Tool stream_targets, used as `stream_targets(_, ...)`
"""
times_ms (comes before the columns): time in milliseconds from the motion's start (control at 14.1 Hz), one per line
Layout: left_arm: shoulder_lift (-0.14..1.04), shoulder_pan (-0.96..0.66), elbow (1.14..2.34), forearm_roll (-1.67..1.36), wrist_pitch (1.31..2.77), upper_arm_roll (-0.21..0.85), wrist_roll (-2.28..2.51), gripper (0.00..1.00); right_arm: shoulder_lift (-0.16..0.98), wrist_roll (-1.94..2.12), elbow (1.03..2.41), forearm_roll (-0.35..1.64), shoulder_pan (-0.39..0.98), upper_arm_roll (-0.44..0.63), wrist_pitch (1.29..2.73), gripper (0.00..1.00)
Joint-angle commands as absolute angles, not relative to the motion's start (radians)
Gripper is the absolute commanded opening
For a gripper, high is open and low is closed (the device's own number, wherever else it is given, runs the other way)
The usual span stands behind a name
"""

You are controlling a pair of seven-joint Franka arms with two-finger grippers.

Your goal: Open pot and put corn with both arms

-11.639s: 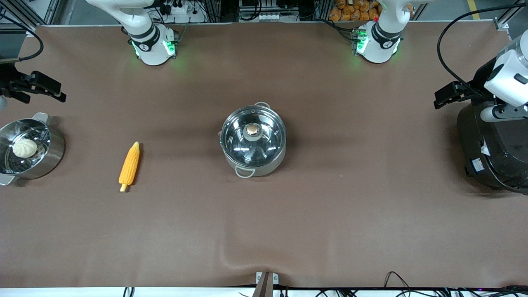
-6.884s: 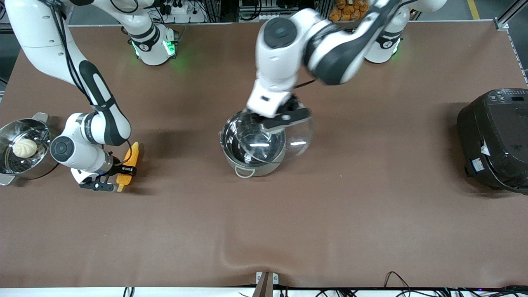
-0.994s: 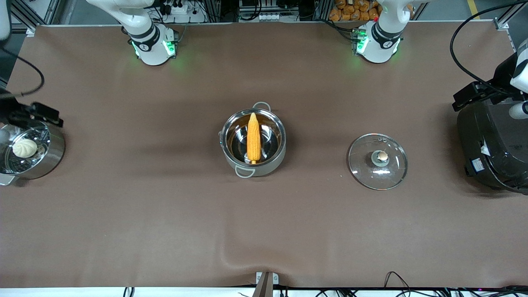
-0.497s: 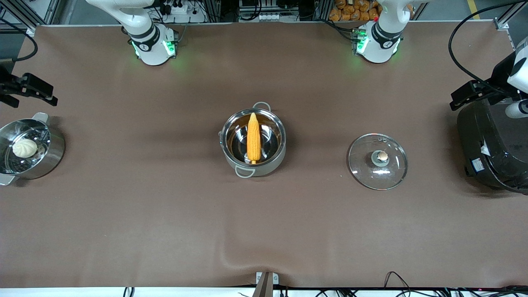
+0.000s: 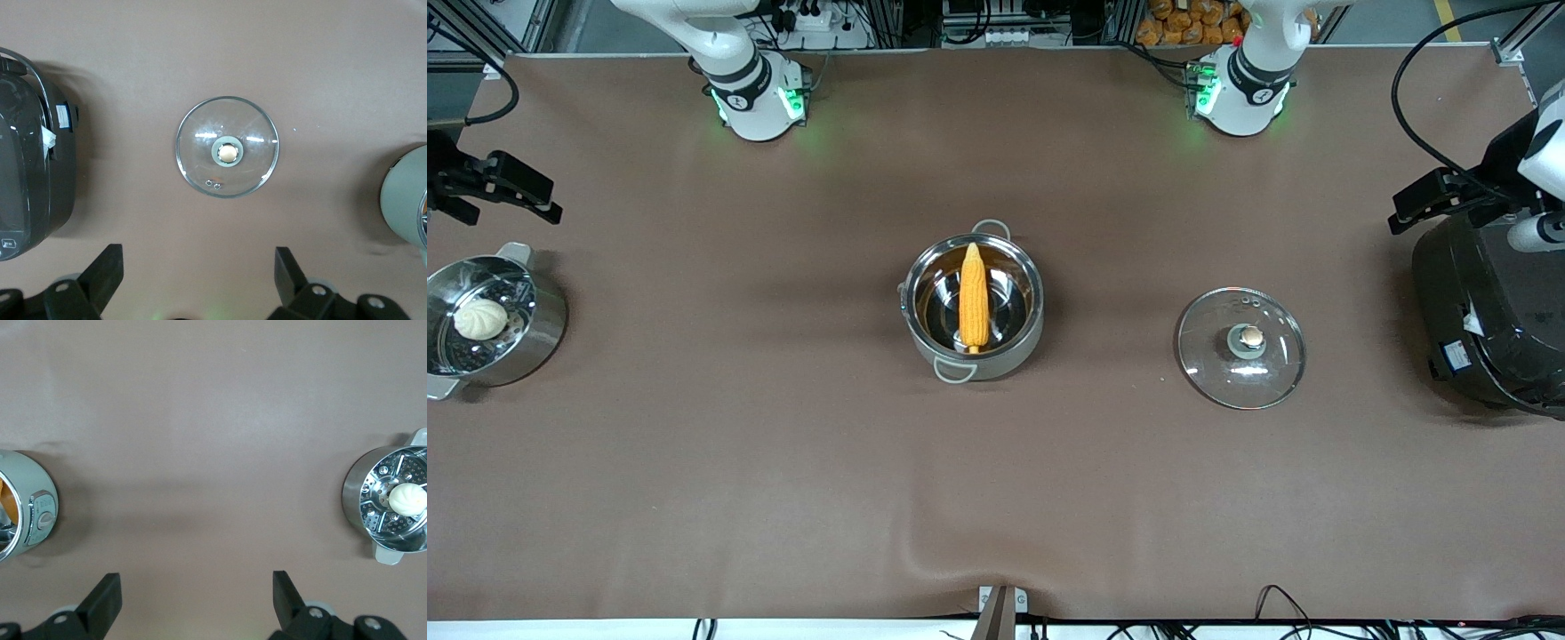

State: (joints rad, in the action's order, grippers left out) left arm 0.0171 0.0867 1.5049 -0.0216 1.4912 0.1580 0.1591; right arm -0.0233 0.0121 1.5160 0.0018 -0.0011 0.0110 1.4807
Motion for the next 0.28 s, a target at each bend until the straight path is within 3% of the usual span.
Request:
stream_targets(0,0.021,0.097,1.488,-0.035,1.473,0.161,0.138,1.0,-0.048,-0.003,1.543,0.014,0.002,0.012,1.485,1.0)
stream_targets(213,0.021,0.094,1.488,-0.029,1.473,0.161,0.14,1.0,-0.043,-0.003,1.54,0.014,0.0,0.012,1.483,1.0)
